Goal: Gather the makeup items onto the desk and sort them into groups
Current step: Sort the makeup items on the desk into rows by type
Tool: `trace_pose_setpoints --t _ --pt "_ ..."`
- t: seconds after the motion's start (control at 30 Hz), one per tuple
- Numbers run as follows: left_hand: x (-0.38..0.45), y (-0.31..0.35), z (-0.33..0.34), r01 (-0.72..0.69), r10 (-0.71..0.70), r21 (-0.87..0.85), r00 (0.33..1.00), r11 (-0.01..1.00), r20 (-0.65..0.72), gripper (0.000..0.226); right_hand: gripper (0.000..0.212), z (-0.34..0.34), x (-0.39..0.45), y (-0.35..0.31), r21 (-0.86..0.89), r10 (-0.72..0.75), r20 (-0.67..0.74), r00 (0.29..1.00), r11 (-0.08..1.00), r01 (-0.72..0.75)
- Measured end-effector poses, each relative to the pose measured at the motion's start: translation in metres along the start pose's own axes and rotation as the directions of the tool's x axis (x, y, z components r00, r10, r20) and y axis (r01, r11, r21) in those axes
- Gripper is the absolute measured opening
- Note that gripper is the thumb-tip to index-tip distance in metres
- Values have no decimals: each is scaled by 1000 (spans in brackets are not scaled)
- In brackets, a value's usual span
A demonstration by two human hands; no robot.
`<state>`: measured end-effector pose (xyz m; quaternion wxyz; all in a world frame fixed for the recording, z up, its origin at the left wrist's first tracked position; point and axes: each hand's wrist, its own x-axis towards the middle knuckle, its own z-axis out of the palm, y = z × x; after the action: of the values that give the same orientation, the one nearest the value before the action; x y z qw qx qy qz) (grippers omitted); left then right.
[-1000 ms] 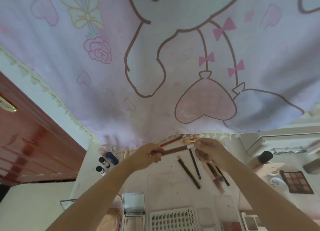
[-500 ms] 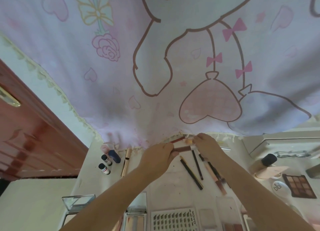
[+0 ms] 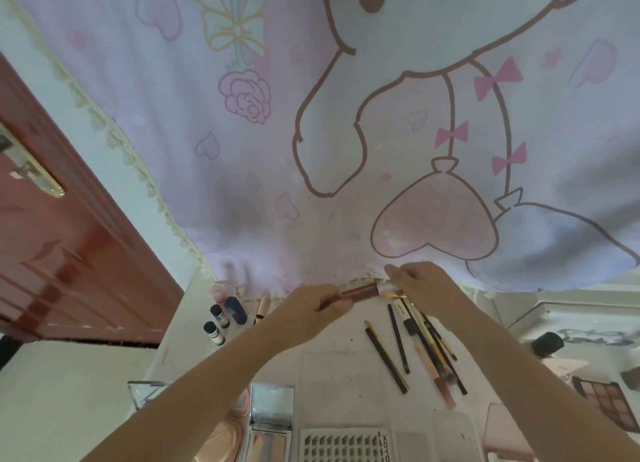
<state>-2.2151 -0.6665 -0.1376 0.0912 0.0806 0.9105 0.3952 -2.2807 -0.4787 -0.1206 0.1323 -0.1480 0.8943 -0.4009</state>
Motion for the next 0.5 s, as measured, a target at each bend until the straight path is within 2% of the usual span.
trace_pose_setpoints --t 0.07,0.13,0.23,0.3,0.33,0.4,0.47,0.5 --pt "-3 0 -1 -18 17 34 1000 999 17 11 39 -1 -1 2 118 6 39 999 993 -11" --pt "-3 -1 -2 2 -2 -28 1000 1000 -3 13 24 -3 -4 1 272 -79 19 997 960 71" --pt "-3 -2 -8 6 -7 -18 999 1000 -52 19 27 -7 -2 -3 360 -216 19 976 912 195" --pt "-4 -5 -12 -1 5 43 996 999 -87 13 19 -6 1 -9 403 -218 86 972 900 166" --pt "-5 -7 -13 -12 20 80 994 997 -107 11 8 -4 3 -13 382 -182 129 975 916 120" --pt "-6 -9 -16 -38 61 161 988 986 -140 12 27 2 8 -19 191 -104 167 980 979 71" --pt "-7 -11 -20 -47 84 224 984 973 -158 13 33 7 12 -21 14 -130 128 983 991 130" --pt "-7 -13 -22 -42 84 238 982 970 -168 14 28 9 12 -21 31 -174 110 979 985 172"
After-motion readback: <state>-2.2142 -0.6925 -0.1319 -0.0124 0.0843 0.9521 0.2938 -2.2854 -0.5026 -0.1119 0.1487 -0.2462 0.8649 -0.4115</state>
